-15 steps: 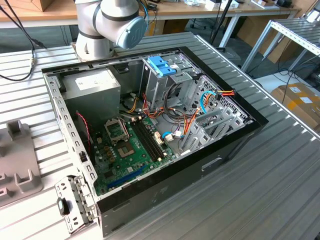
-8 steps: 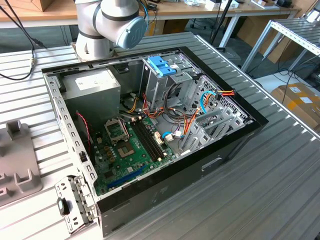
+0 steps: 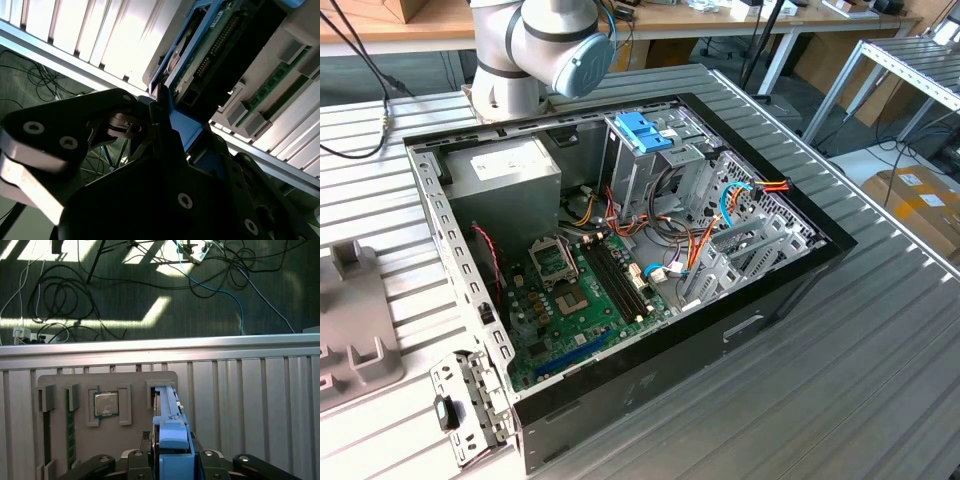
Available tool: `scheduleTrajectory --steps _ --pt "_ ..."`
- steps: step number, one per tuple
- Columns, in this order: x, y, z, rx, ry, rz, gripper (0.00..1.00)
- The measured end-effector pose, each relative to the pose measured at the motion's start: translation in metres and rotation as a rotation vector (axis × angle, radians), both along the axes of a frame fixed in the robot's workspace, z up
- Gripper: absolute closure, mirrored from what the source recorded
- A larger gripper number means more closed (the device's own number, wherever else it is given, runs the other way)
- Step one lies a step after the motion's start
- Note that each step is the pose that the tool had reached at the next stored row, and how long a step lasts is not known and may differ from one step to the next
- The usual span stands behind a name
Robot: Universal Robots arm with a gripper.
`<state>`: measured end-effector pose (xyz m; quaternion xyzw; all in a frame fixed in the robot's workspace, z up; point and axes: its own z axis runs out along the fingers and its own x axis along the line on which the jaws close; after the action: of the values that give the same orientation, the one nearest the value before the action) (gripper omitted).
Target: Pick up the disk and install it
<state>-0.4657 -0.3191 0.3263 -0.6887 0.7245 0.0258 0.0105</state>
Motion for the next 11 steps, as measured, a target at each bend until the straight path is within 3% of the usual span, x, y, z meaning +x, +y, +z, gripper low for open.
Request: scheduleTrajectory --steps 11 --pt "0.0001 0.0003 0.0046 0.0058 -0.0001 0.000 0.63"
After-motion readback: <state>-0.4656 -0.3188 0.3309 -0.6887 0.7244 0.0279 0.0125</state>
